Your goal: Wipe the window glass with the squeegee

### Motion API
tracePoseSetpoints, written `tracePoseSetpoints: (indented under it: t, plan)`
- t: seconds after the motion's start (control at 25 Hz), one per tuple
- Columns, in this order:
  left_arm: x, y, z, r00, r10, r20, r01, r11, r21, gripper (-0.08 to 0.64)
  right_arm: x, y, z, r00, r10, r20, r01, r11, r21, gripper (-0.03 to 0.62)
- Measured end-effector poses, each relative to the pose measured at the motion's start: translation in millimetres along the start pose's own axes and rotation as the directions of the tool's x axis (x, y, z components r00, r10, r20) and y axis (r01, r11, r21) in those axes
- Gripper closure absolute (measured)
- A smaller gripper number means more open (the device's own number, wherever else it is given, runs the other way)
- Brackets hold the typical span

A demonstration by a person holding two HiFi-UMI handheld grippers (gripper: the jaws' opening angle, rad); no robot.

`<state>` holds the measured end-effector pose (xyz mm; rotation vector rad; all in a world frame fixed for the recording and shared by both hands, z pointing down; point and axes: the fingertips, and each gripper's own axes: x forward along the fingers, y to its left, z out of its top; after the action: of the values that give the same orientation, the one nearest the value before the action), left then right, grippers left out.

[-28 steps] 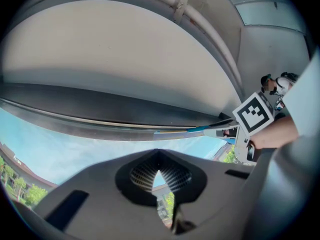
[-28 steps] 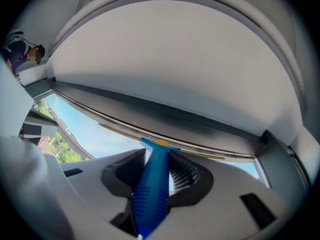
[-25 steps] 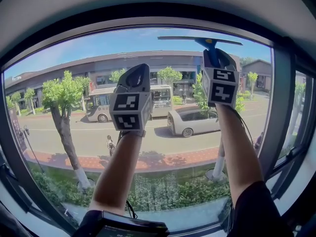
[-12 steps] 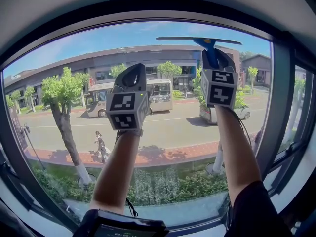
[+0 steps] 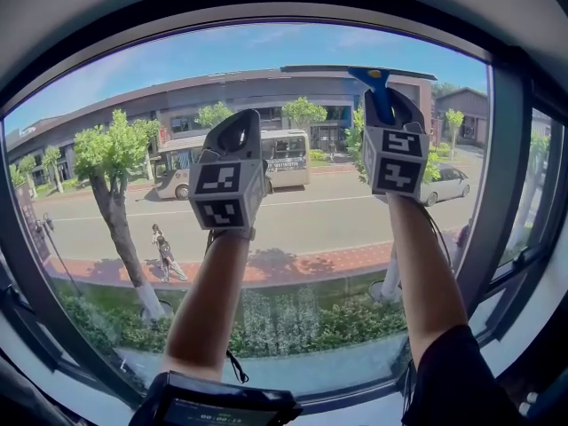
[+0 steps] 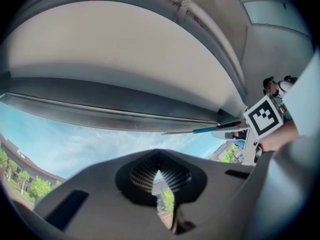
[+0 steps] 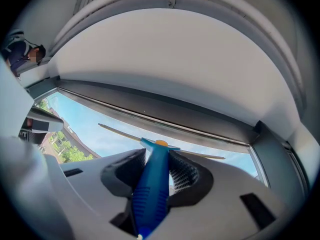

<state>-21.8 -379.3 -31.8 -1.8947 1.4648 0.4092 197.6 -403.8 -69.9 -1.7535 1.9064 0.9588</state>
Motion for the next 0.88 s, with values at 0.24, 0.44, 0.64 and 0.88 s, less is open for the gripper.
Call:
tracePoseSetpoints:
  t: [0.24, 0.44, 0.64, 0.88]
  plan:
    - [-8, -8, -5, 1.000, -0.008, -0.006, 0.008, 1.000, 0.003, 0.558, -15, 5, -14, 1.000, 0.005, -0.013, -0.005, 1.000, -0.003, 0.449]
    - [-11, -16, -14, 1.000, -0.018, -0.023, 0.018, 1.000, -0.004, 0.558, -24, 6, -25, 1.000, -0.001, -0.022, 0.001, 1.000, -0.007, 0.450]
    - [-17, -16, -27, 0.999, -0.023, -0.044, 0.022, 1.000, -0.017, 0.558, -32, 12, -33, 1.000, 0.001, -0.027, -0.001, 1.000, 0.001, 0.450]
    - [-26, -23, -43, 0.997, -0.031, -0.069, 0.029, 0.999, -0.031, 0.558, -46, 15, -48, 0.999, 0.006, -0.038, -0.006, 1.000, -0.005, 0.449]
